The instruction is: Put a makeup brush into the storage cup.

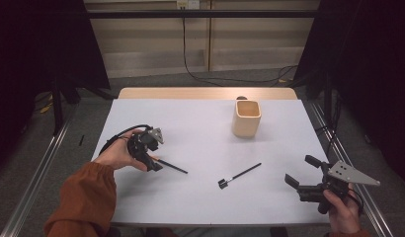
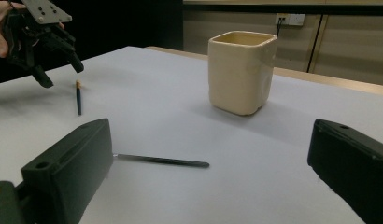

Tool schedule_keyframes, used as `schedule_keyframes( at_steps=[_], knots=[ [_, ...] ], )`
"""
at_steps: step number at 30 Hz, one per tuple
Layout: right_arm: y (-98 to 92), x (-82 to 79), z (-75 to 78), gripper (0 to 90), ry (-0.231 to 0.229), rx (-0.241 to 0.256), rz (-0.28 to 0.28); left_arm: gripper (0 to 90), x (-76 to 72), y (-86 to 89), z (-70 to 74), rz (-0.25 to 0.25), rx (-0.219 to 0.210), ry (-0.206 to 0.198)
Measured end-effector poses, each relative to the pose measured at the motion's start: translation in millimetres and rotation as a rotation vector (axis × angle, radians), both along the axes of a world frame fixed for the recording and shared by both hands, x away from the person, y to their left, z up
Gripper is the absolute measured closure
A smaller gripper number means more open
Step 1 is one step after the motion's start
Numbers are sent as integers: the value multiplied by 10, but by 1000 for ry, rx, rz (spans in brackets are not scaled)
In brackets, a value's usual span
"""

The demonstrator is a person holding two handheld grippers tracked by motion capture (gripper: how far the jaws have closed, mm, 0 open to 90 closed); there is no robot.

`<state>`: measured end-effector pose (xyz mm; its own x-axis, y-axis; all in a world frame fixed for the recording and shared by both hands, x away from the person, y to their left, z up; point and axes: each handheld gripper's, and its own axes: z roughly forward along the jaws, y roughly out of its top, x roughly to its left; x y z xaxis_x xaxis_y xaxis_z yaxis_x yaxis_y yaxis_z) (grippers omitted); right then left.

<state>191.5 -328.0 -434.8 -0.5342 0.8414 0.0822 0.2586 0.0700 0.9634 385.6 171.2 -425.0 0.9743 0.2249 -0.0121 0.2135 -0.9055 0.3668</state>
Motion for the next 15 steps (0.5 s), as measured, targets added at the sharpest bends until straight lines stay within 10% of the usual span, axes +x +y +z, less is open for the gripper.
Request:
schedule_keyframes(
  at_steps=[15],
  knots=[
    [2, 2, -1, 0, 2, -7, 6, 494, 114, -5, -89, -45, 56, 7]
  ],
)
